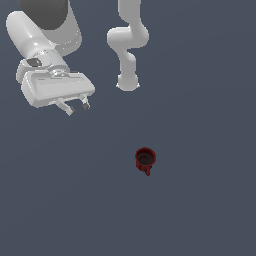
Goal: Pick up the object and move it to a goal position.
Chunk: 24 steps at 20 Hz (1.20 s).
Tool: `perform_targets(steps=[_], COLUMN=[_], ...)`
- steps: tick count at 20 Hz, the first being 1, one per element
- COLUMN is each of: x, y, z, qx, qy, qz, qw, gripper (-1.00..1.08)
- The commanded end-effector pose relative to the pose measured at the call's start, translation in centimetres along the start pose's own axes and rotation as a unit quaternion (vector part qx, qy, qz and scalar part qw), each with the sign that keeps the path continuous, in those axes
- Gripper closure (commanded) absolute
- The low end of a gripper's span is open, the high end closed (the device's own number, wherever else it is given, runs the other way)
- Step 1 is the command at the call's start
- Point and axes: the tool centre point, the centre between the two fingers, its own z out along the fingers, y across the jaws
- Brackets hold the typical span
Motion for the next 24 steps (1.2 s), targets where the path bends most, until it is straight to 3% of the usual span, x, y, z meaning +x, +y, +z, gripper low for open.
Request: perform_targets(steps=[1,7,13,18,24], x=[-1.5,-3.7,-4.5,-4.6,-4.6], y=[-2.4,-9.6,-16.3,-20.0,-21.8], z=[3.9,13.1,19.4,22.2,23.4], qx=[0.025,0.089,0.137,0.161,0.172], qy=[0.02,0.062,0.092,0.108,0.115], qz=[-0.012,-0.038,-0.058,-0.068,-0.073], qw=[0.9994,0.9934,0.9846,0.9787,0.9755], gripper=[-0.2,-0.2,-0.2,-0.2,-0.2])
